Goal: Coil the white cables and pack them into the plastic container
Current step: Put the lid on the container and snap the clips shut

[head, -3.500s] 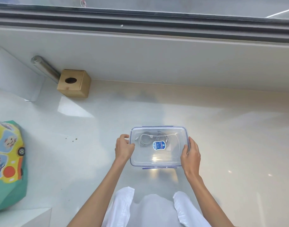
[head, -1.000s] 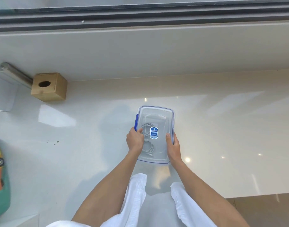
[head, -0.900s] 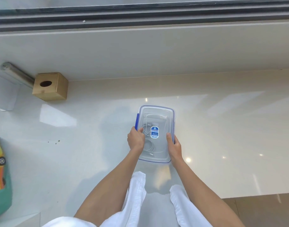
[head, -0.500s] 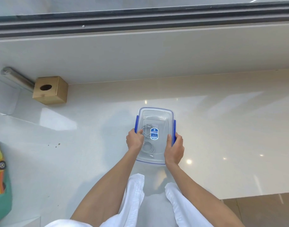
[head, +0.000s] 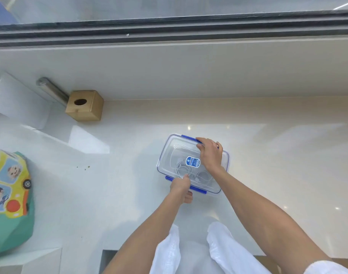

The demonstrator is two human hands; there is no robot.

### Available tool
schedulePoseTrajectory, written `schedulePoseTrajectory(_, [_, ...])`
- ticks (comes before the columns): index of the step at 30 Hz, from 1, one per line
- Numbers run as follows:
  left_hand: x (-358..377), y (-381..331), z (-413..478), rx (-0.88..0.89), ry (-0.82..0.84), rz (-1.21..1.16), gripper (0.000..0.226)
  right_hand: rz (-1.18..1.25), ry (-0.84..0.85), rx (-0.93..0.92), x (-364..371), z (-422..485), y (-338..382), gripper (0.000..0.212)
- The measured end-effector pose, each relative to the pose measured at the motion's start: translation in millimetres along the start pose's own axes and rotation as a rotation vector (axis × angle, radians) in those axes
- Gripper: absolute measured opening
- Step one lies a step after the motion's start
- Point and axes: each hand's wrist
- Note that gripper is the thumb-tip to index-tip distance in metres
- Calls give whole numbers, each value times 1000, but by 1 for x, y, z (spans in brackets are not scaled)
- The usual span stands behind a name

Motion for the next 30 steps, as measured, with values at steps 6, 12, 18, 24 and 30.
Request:
schedulePoseTrajectory(6, [-30, 9, -7, 400, -429, 792, 42, -125, 57, -176, -15, -1, -7, 46])
schedulePoseTrajectory(12, [-86, -14, 31, 1014, -449, 1122, 64, 177, -209, 280, 10, -99, -16, 63])
schedulePoseTrajectory(18, [-87, -68, 70, 890, -382, 998, 78, 108, -36, 189, 6, -15, -8, 65])
schedulePoseTrajectory(24, [-85, -156, 84, 817, -388, 925, 74, 124, 52, 87, -11, 91, 4, 66])
schedulePoseTrajectory(30, [-67, -162, 70, 846, -665, 1133, 61, -139, 45, 116, -10, 97, 11, 64])
Point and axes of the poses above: each hand's wrist, its own z-axis towards the middle knuckle, its own x-axis out of the palm, y = z × x, and after that the axes turned 5 degrees about -x, right-handed
